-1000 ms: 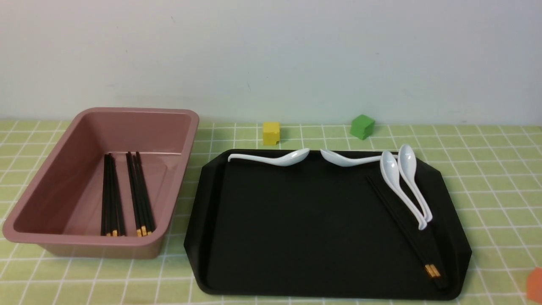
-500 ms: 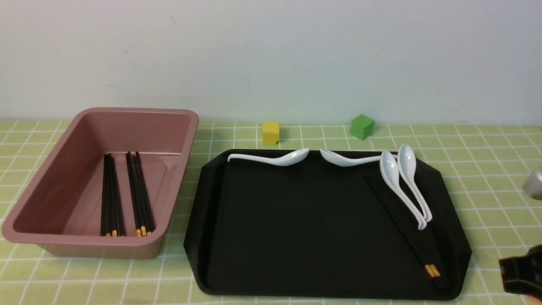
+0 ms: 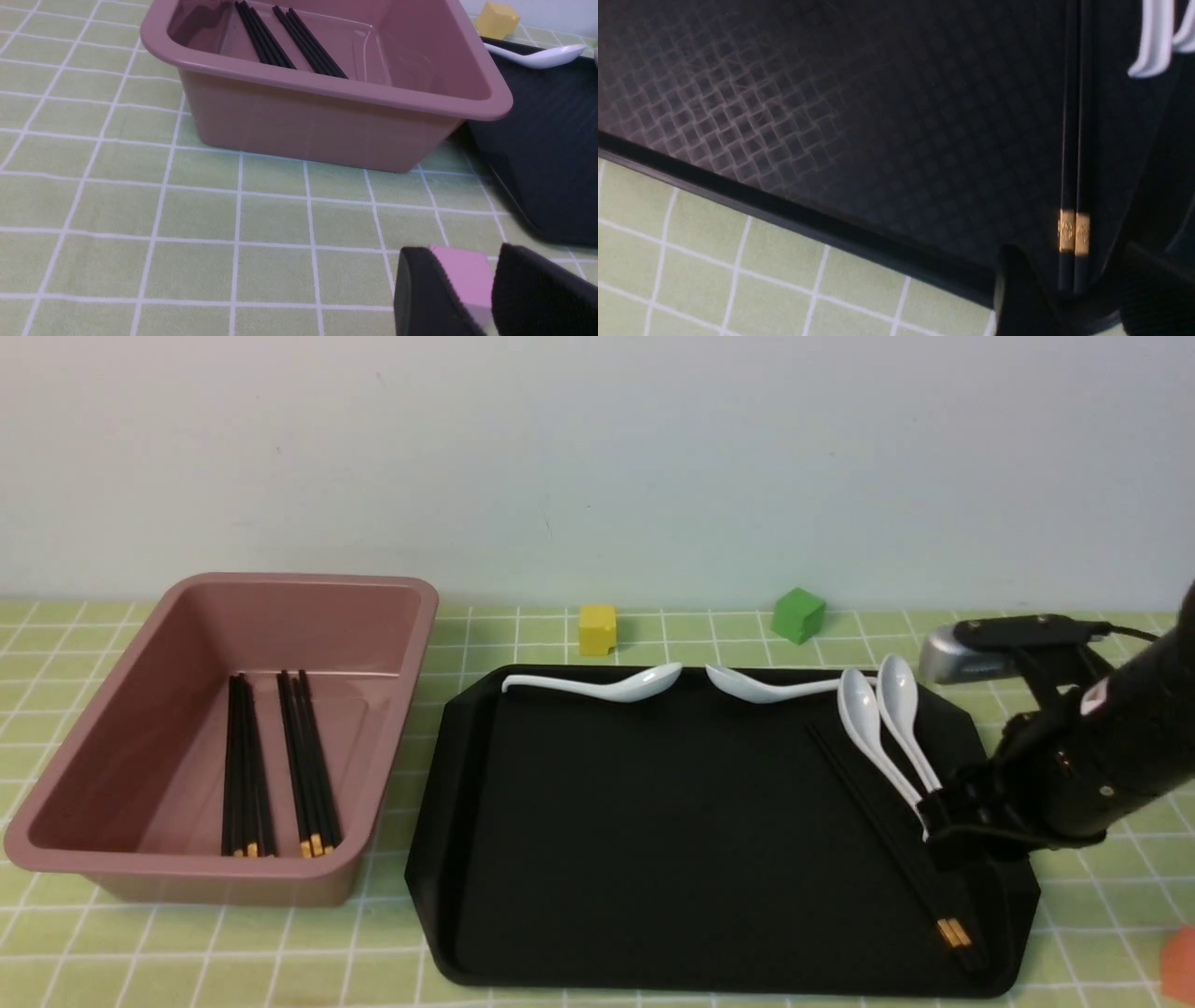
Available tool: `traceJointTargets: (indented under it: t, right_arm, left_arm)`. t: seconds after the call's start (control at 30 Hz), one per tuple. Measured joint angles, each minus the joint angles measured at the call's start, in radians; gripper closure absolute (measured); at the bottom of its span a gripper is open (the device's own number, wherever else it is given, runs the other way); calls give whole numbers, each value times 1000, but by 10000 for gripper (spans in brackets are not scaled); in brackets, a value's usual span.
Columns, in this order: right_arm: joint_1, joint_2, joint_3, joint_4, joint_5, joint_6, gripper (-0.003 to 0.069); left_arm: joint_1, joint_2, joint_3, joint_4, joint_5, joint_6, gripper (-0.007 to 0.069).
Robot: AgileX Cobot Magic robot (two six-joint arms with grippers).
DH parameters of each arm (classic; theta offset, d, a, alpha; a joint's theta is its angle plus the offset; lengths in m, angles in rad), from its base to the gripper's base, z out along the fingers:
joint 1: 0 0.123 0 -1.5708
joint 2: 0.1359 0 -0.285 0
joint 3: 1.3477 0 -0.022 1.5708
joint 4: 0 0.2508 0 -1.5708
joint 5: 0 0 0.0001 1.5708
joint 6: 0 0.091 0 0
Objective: On green tablecloth take chopsticks from black tray and put them in box.
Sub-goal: 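Move the gripper over the chopsticks on the black tray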
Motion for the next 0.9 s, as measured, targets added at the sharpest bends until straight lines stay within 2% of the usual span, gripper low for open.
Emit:
traceJointTargets:
  t: [0.17,0.63,0.77,0.9]
  right_arm:
    - [23,114,-52,-41,13,0,311]
    - [23,292,-61,-151,6,43,314]
    - [23,299,-62,-151,8,46,368]
    - [23,300,-62,-151,14,46,470]
  left_arm:
    - [0,0,0,0,0,0,386]
    - [0,0,0,0,0,0,386]
    - [0,0,0,0,0,0,386]
    - [0,0,0,0,0,0,386]
